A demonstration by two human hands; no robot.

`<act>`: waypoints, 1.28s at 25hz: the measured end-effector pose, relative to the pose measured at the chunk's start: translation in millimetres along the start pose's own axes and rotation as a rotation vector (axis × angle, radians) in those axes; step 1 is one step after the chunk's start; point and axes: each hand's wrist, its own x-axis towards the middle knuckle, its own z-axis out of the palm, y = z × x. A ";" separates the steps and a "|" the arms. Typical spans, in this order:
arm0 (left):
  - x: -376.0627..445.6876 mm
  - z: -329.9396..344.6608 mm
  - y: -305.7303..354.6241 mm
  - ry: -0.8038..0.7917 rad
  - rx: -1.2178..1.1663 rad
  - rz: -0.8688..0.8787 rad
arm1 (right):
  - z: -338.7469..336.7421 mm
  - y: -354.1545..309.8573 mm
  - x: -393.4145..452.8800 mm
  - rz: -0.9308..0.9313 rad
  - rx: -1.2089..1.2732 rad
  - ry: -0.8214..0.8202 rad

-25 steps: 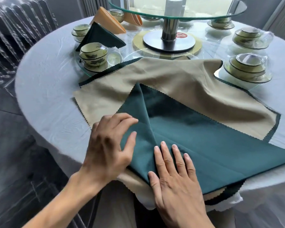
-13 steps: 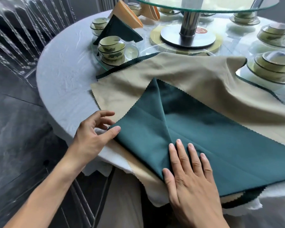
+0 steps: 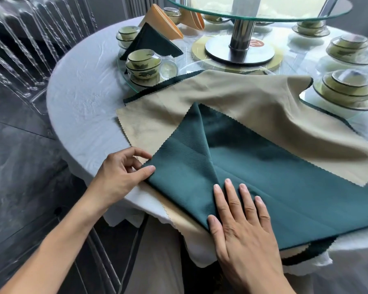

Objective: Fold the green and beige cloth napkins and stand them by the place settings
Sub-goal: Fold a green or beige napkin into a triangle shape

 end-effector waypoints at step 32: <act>-40.0 34.8 -9.6 0.030 0.871 0.111 | -0.1 5.2 -7.2 0.035 -0.028 -0.055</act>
